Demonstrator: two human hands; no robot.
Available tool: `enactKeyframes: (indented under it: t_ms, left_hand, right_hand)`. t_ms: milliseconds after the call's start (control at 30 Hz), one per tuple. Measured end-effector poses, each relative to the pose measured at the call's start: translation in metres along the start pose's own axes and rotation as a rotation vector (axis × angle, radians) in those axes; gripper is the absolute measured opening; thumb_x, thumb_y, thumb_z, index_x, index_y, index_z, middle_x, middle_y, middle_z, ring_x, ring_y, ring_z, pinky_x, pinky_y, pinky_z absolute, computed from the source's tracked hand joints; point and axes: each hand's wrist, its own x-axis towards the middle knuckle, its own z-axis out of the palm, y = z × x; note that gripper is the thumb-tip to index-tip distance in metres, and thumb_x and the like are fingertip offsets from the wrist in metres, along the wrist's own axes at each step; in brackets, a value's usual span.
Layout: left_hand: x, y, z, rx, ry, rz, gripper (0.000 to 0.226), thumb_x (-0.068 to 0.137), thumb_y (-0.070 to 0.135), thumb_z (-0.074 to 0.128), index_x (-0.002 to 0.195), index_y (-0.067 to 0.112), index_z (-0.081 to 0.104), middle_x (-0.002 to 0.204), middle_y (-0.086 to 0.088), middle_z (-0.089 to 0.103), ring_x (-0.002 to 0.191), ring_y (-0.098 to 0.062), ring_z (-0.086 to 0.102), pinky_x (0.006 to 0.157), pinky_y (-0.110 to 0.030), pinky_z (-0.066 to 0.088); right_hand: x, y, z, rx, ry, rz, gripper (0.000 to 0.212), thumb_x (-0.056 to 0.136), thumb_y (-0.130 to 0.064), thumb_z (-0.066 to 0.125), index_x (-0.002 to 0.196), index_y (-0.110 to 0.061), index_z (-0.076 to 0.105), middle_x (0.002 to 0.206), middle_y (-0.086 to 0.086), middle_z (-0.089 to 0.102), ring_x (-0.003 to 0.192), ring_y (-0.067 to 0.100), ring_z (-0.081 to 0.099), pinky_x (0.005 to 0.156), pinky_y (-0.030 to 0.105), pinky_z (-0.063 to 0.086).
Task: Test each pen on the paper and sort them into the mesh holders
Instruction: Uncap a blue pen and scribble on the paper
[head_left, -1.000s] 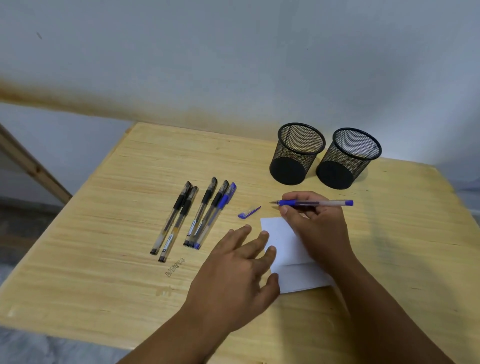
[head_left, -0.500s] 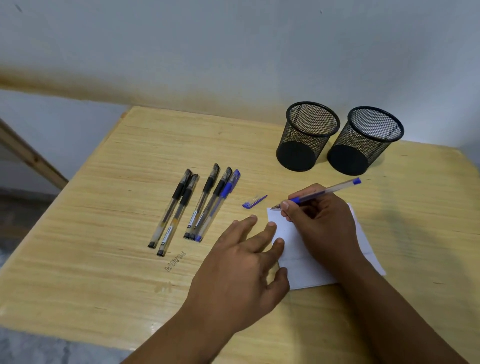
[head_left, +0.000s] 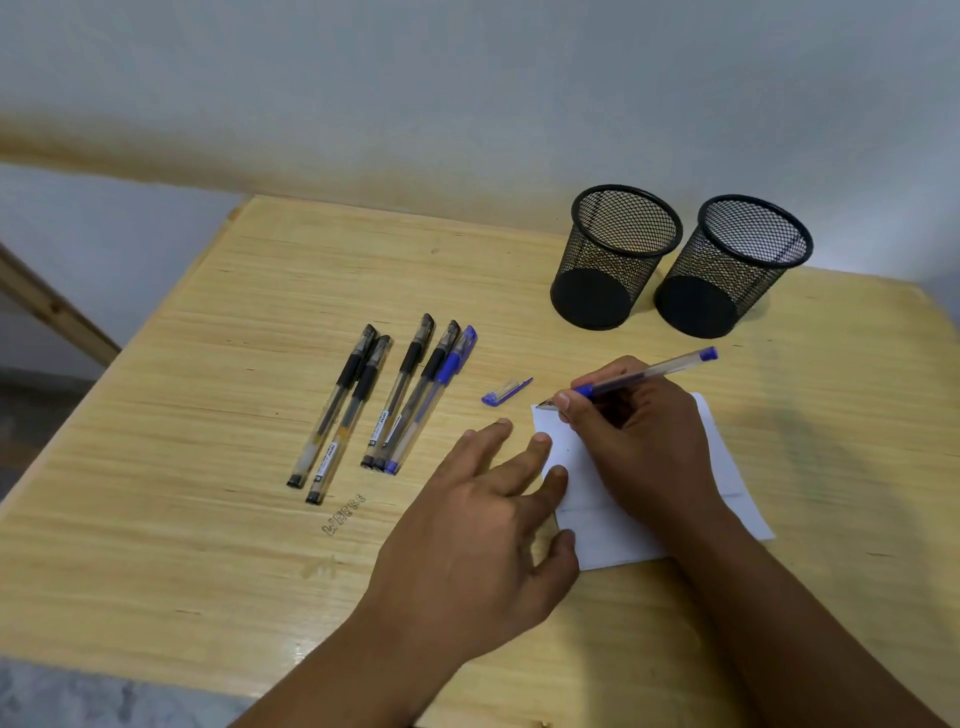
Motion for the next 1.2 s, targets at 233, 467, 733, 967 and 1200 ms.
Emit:
enactKeyframes:
  t_ms: [233, 467, 733, 967, 1200]
  left_hand:
    - [-0.0015, -0.0005, -0.0013, 0.036, -0.04, 0.018, 0.048, 0.088, 0.048, 0.051, 0.126, 0.022, 0.064, 0.142, 0.002, 0.055, 0.142, -0.03, 0.036, 0.117, -0.043, 0.03]
    - [-0.0031, -0.0051, -0.0005, 0.071, -0.083, 0.048, 0.051, 0.095, 0.053, 0.044, 0.133, 0.022, 0.058, 0.15, 0.0, 0.046, 0.146, -0.032, 0.028, 0.118, -0.041, 0.021]
    - [-0.0034, -0.0037, -0.0008, 0.072, -0.077, 0.04, 0.051, 0.093, 0.052, 0.048, 0.132, 0.022, 0.059, 0.148, -0.003, 0.048, 0.144, -0.033, 0.031, 0.116, -0.041, 0.023]
    - [-0.0038, -0.0034, -0.0011, 0.066, -0.081, 0.03, 0.053, 0.092, 0.054, 0.048, 0.133, 0.022, 0.059, 0.149, -0.003, 0.048, 0.145, -0.031, 0.03, 0.116, -0.04, 0.022]
    - [-0.0032, -0.0029, -0.0014, 0.07, -0.084, 0.031, 0.053, 0.091, 0.054, 0.049, 0.132, 0.022, 0.06, 0.149, -0.004, 0.048, 0.145, -0.031, 0.03, 0.116, -0.038, 0.022]
  right_hand:
    - [0.0006, 0.0002, 0.0008, -0.008, -0.004, 0.003, 0.008, 0.087, -0.026, 0.071, 0.089, -0.018, 0.07, 0.078, -0.007, 0.071, 0.076, 0.004, 0.066, 0.069, 0.011, 0.046]
    - [0.0014, -0.0004, 0.0004, -0.015, -0.018, 0.004, 0.006, 0.087, -0.028, 0.07, 0.086, -0.023, 0.068, 0.074, -0.017, 0.067, 0.079, -0.006, 0.063, 0.066, 0.001, 0.042]
    - [0.0007, -0.0036, -0.0004, 0.02, -0.022, 0.036, 0.008, 0.087, -0.029, 0.07, 0.085, -0.021, 0.068, 0.076, -0.009, 0.072, 0.074, 0.003, 0.067, 0.067, 0.011, 0.046]
    - [0.0, -0.0049, -0.0008, -0.026, -0.031, 0.035, 0.007, 0.087, -0.025, 0.071, 0.082, -0.022, 0.066, 0.072, -0.015, 0.067, 0.073, -0.006, 0.062, 0.062, 0.002, 0.042]
    - [-0.0001, -0.0055, 0.0005, -0.041, -0.021, 0.05, 0.008, 0.089, -0.028, 0.069, 0.088, -0.02, 0.068, 0.076, -0.01, 0.07, 0.074, 0.001, 0.066, 0.064, 0.006, 0.044]
